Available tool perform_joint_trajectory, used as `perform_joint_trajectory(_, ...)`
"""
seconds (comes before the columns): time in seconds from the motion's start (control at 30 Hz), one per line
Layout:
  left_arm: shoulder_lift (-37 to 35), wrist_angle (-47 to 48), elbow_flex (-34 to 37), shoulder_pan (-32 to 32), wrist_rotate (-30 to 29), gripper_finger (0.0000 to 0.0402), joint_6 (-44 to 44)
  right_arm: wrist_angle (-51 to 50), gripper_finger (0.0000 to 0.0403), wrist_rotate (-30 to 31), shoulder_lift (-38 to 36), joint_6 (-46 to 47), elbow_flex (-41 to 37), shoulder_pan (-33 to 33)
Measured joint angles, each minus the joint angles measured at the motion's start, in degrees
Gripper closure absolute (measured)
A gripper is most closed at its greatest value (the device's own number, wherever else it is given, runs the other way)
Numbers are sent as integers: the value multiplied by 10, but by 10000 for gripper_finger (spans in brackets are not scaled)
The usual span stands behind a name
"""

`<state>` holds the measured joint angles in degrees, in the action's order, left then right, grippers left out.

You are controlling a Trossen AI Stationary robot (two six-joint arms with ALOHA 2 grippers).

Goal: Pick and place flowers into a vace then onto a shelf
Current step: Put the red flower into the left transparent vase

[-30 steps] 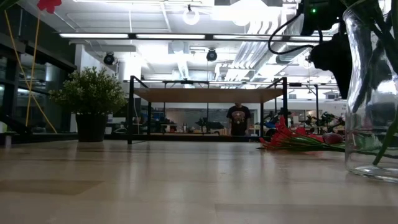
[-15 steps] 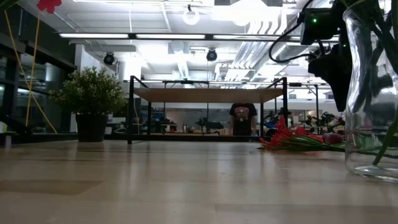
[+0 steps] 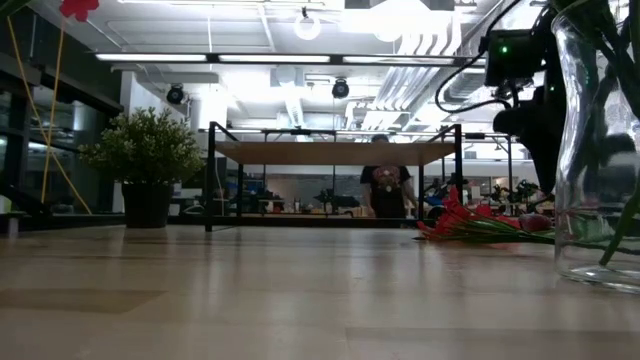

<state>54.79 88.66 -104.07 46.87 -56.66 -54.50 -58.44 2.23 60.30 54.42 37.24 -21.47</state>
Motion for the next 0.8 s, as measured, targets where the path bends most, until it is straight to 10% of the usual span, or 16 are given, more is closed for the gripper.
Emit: perform_joint_trajectory(0.8, 0, 0, 0, 0, 2, 185, 0, 103, 244, -9, 1, -35, -83, -84)
